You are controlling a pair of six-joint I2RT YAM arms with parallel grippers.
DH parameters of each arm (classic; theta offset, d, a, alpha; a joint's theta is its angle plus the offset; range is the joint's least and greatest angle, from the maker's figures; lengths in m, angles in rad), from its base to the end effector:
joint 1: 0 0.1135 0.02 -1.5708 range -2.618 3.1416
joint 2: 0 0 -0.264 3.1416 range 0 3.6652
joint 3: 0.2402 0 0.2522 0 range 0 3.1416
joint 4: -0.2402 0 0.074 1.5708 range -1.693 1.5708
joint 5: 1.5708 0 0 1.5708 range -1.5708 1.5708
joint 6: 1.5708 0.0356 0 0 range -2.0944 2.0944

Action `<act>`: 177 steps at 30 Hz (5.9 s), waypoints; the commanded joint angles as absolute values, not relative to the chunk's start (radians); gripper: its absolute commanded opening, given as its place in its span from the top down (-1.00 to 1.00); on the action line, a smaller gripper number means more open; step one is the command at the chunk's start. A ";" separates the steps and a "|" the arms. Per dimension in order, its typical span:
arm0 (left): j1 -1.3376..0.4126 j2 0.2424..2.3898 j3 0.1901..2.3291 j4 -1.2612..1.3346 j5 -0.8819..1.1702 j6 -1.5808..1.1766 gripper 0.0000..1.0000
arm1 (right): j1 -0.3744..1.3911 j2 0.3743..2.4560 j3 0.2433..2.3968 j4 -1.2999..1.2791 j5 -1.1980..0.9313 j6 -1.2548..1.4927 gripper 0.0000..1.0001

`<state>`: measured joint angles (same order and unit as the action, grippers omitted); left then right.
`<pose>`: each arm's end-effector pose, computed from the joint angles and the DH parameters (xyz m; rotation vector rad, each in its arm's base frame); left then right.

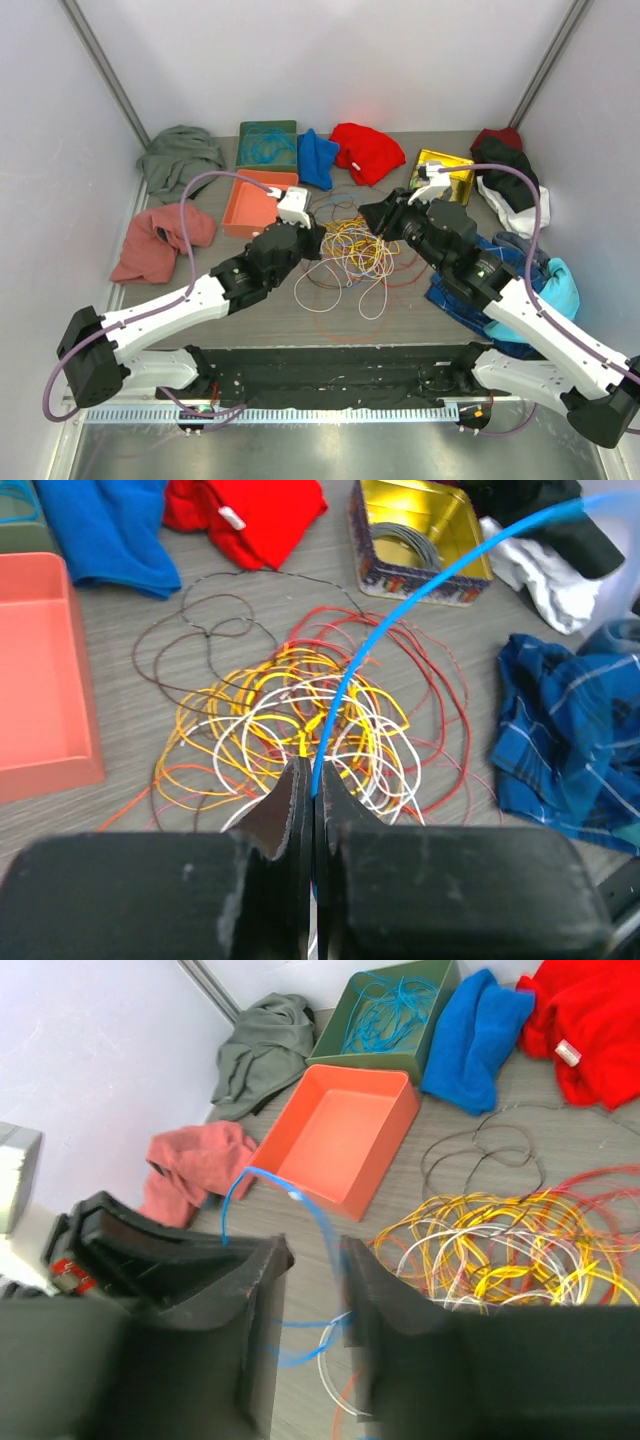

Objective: Untangle the cables

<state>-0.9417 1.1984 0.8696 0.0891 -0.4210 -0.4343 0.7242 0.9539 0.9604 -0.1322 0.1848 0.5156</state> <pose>0.1757 -0.2167 0.3118 0.1600 1.8231 -0.6018 0.1691 0.1408 0.3768 -0.0400 1.7541 0.7637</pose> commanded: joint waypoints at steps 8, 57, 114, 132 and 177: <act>-0.594 1.290 1.205 -0.144 -0.255 -0.577 1.00 | 0.723 0.884 0.930 -0.199 0.314 0.525 -0.69; -0.196 2.399 2.230 -0.218 -0.136 -0.508 -0.16 | 0.719 0.842 0.746 -0.135 0.477 0.422 -0.57; -0.864 1.713 0.996 -0.074 -0.313 -0.660 -0.65 | 0.712 0.793 0.555 -0.308 0.488 0.686 -0.90; -0.798 1.752 1.002 -0.043 -0.288 -0.646 0.46 | 0.710 0.773 0.529 -0.305 0.505 0.664 -0.90; -0.830 1.344 1.980 -0.267 -0.199 -0.268 1.00 | 0.857 0.881 0.663 0.103 0.397 0.264 -0.95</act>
<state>-0.8246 1.3464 1.9285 -0.2649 -0.2184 -0.3012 0.8265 0.8669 0.6037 0.0235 0.3305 0.4076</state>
